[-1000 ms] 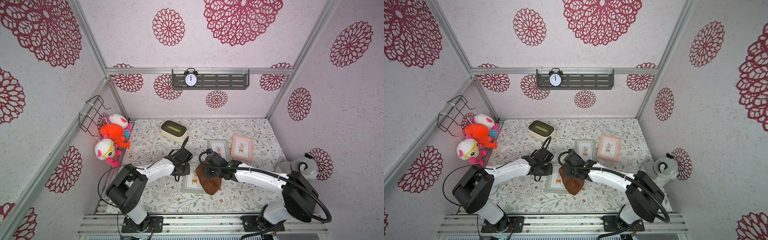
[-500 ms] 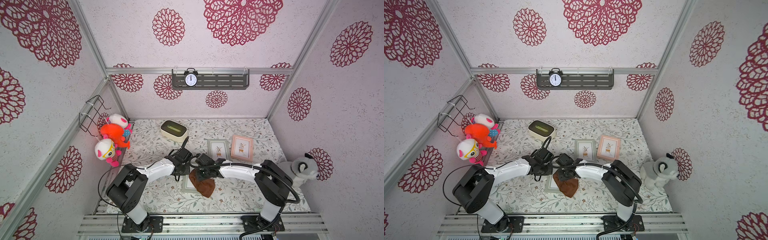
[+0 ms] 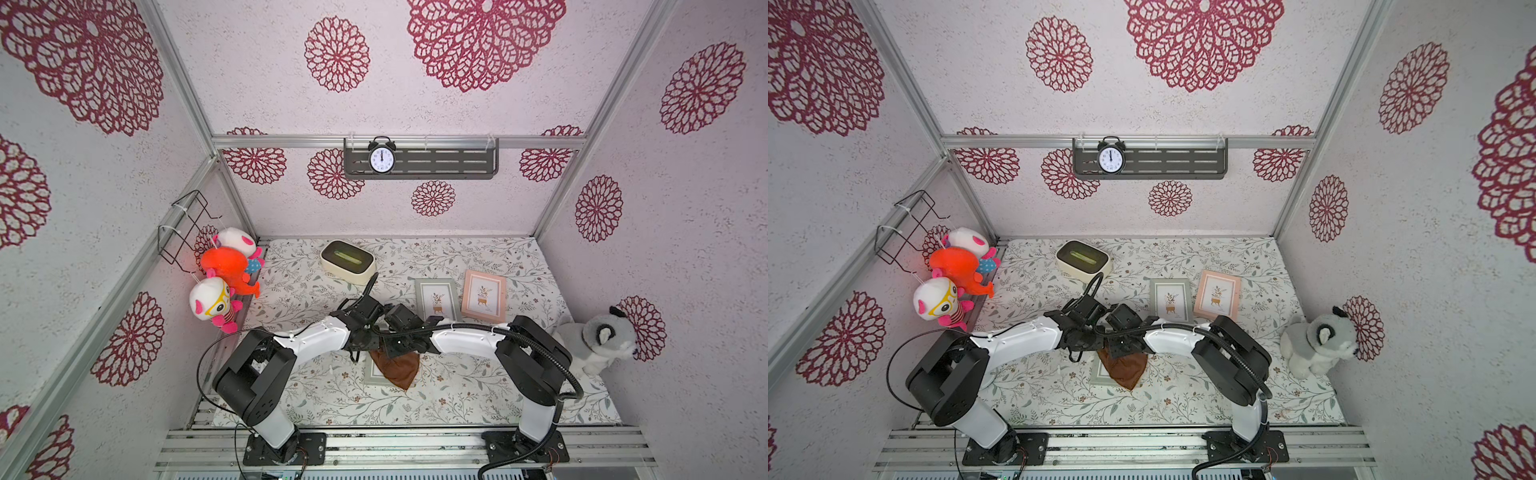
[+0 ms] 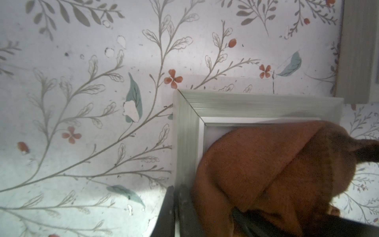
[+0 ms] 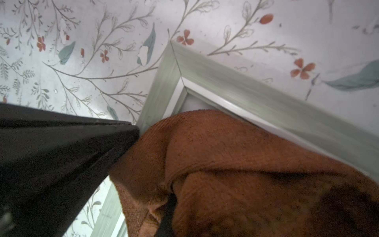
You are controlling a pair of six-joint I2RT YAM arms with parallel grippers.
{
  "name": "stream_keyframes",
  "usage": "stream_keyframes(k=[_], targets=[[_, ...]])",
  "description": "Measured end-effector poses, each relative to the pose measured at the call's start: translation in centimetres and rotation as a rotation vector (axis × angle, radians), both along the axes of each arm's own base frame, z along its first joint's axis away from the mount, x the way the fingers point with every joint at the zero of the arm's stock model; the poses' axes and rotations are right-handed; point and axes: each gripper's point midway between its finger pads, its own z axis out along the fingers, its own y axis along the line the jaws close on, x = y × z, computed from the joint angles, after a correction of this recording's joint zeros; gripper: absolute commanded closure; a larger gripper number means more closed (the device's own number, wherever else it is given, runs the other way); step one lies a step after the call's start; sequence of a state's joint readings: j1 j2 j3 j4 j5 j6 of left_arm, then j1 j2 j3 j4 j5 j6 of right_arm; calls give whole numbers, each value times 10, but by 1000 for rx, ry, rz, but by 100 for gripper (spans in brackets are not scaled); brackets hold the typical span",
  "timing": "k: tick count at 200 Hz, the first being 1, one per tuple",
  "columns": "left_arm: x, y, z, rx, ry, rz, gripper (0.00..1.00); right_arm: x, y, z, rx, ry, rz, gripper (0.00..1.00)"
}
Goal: Wipe the picture frame with a cloth
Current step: Wipe the dirt from the picture frame.
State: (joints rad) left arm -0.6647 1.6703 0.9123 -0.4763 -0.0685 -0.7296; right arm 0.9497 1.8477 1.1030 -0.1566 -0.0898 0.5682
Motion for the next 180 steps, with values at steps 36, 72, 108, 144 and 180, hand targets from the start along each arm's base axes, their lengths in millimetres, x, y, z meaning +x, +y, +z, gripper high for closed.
stream_keyframes(k=[36, 72, 108, 144, 180], targets=[[0, 0, 0, 1, 1, 0, 92, -26, 5, 1, 27, 19, 53, 100], [0, 0, 0, 2, 3, 0, 92, -35, -5, 3, 36, 26, 40, 100], [0, 0, 0, 3, 4, 0, 92, -27, -30, 4, -18, 2, -23, 100], [0, 0, 0, 3, 4, 0, 92, -8, -54, 5, -94, -19, -90, 100], [1, -3, -1, -1, 9, -2, 92, 0, -64, 6, -120, -31, -112, 100]])
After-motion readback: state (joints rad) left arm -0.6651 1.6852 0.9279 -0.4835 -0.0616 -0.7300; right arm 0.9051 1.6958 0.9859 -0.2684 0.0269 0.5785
